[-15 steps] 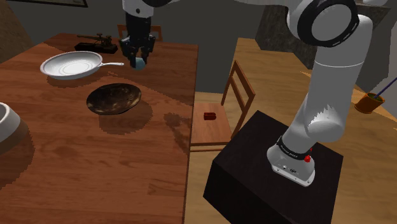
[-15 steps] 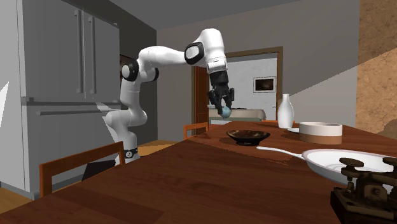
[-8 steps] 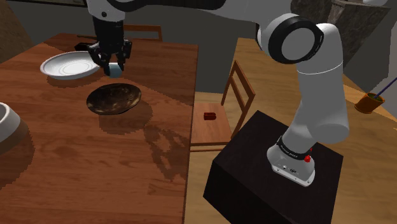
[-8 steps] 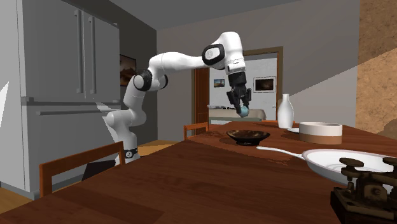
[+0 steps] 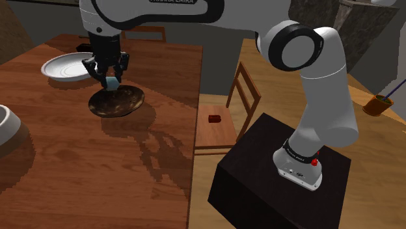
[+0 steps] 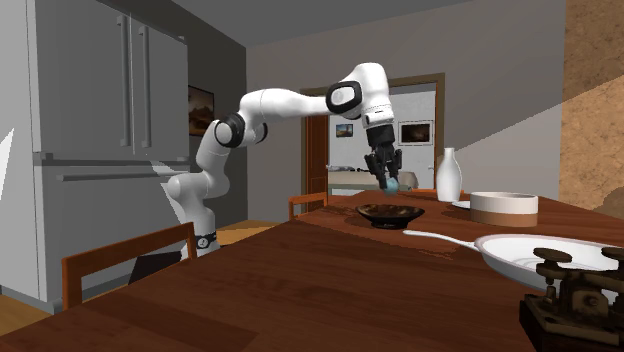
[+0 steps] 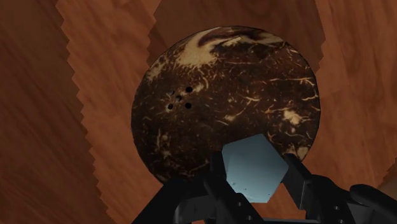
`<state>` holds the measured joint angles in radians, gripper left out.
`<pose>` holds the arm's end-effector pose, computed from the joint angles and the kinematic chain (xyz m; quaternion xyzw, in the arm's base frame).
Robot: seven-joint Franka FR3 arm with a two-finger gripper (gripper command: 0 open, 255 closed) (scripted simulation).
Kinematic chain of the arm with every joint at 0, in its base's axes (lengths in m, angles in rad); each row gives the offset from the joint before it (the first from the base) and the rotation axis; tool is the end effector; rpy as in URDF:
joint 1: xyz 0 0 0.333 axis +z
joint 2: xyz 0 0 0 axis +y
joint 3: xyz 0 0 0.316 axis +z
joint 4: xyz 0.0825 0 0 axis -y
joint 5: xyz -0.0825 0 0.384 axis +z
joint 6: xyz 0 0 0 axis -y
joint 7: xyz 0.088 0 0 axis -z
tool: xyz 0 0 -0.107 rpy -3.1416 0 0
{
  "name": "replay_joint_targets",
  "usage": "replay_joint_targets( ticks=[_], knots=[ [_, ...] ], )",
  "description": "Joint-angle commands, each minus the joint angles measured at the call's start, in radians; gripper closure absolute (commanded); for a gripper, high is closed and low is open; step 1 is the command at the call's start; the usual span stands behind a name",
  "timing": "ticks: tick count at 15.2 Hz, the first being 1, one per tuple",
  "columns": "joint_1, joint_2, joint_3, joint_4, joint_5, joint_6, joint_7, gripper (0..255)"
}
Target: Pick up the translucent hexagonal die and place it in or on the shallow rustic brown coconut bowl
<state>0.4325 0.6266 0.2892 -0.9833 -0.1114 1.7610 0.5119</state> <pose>0.6057 0.4244 0.5264 -0.9930 -0.0768 -0.0553 0.0711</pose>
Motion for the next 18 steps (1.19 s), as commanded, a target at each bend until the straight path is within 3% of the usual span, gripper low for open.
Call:
replay_joint_targets(
  ticks=[1, 8, 15, 16, 18],
  knots=[
    [-0.007, -0.009, 0.0, -0.043, 0.002, 0.034, -0.002, 255],
    [-0.021, -0.027, 0.001, -0.162, 0.005, 0.134, -0.002, 255],
    [-0.021, -0.027, 0.001, -0.162, 0.005, 0.134, -0.002, 255],
    [-0.021, -0.027, 0.001, -0.162, 0.005, 0.134, -0.002, 0],
    [-0.021, -0.027, 0.001, -0.162, 0.005, 0.134, -0.002, 0]
  ],
)
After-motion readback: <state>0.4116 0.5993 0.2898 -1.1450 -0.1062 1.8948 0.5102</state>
